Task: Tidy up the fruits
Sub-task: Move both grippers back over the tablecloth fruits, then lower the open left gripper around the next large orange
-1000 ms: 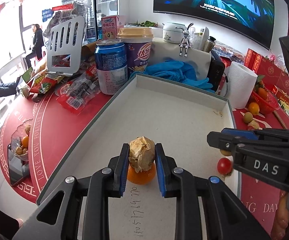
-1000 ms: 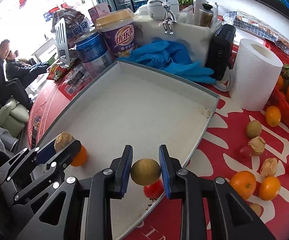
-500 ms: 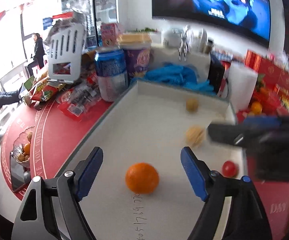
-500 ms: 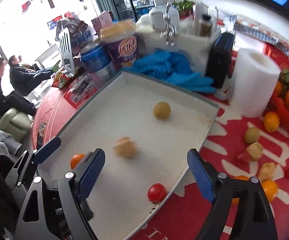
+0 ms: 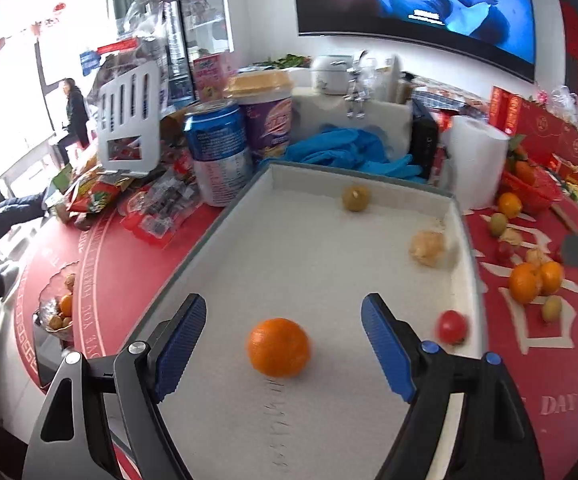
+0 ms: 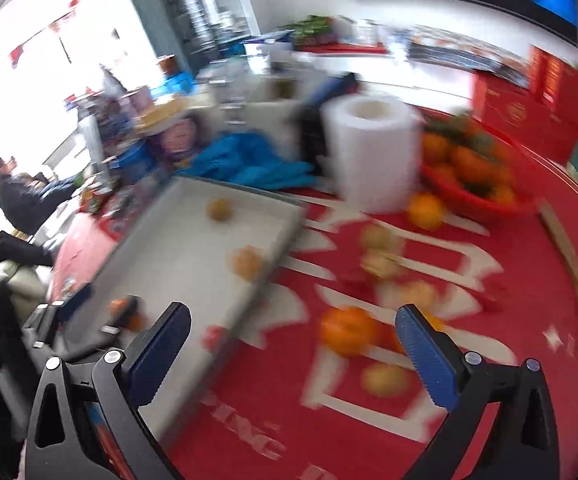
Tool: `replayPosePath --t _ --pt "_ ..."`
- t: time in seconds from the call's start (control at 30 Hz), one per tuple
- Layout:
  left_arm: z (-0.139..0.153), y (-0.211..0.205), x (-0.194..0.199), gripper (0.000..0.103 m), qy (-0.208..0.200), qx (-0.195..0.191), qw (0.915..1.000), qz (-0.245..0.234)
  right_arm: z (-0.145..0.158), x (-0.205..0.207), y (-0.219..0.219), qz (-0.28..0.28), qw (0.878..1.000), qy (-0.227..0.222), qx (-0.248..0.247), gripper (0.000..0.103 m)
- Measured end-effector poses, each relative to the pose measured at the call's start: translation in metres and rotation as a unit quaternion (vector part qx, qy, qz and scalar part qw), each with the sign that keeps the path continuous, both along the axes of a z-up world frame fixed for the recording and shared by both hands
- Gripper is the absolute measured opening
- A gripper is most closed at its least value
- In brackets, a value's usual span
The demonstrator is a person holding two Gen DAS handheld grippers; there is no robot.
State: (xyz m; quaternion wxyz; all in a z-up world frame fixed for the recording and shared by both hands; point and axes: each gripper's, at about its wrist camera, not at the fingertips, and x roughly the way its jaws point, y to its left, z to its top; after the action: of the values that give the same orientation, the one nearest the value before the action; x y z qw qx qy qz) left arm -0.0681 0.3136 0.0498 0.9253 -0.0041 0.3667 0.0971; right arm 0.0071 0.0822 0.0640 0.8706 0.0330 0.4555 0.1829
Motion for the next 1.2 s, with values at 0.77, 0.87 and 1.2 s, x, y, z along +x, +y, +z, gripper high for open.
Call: replayPosePath --t 0.77,0.87,1.2 --pt "-0.014 -0.168 0.063 0.083 0.101 -0.04 0.9848 -0.136 -0.065 -0.045 -0.134 -0.107 0.988 0.001 -0.114 0.103" --pt "-0.025 -0.169 0.077 0.083 0.12 -0.041 0.9842 -0.123 -0.066 -0.045 -0.133 -0.108 0.988 -0.005 -0.113 0.103" --pt "-0.034 -0.18 0.08 0.041 0.126 -0.029 0.9838 -0.124 -0.064 -0.045 -0.133 -0.109 0.988 -0.007 -0.113 0.103"
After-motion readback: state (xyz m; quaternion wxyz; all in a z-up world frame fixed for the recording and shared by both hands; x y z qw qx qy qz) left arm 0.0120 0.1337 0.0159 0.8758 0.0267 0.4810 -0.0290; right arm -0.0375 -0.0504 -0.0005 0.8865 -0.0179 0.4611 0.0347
